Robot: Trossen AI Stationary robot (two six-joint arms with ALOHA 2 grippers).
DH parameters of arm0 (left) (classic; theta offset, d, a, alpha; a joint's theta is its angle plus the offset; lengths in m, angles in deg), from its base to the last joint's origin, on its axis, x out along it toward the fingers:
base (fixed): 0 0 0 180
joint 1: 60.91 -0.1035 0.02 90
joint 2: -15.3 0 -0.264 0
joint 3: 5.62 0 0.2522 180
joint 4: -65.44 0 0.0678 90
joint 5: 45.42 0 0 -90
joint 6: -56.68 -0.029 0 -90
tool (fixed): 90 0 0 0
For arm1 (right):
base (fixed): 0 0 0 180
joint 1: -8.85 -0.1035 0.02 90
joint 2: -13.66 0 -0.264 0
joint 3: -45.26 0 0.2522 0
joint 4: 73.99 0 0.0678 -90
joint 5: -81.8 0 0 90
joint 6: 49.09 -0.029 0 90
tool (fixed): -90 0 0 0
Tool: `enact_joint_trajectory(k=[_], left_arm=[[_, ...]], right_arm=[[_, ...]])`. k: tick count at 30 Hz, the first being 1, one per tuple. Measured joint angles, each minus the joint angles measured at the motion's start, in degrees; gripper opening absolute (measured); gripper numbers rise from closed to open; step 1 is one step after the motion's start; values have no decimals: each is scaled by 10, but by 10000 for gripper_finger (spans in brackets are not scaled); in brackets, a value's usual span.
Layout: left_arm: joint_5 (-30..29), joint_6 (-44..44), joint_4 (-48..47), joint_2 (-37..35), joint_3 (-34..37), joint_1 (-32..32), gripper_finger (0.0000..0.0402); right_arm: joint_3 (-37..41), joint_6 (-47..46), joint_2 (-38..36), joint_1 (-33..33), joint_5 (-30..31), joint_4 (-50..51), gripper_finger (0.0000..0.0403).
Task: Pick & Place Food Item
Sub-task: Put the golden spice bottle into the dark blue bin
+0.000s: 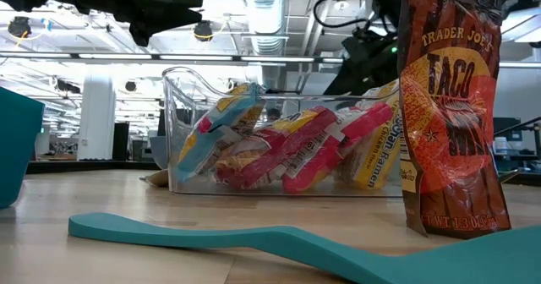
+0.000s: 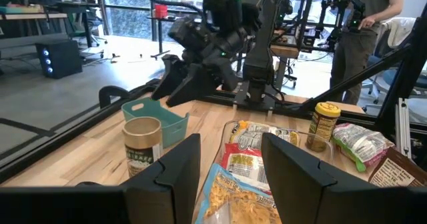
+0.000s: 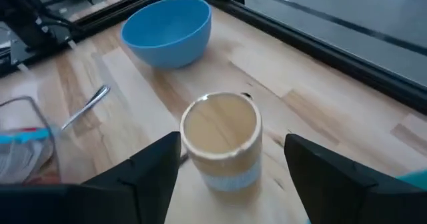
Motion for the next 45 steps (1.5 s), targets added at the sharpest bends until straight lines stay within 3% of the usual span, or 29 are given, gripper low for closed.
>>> enact_joint_trajectory(k=[21, 45], left_arm=[[0, 0, 0, 0, 0, 0, 154], [0, 0, 0, 0, 0, 0, 154]], right_arm=[[-1, 39, 113, -8, 0, -82, 262], [-98, 71, 245, -4, 0, -49, 262]])
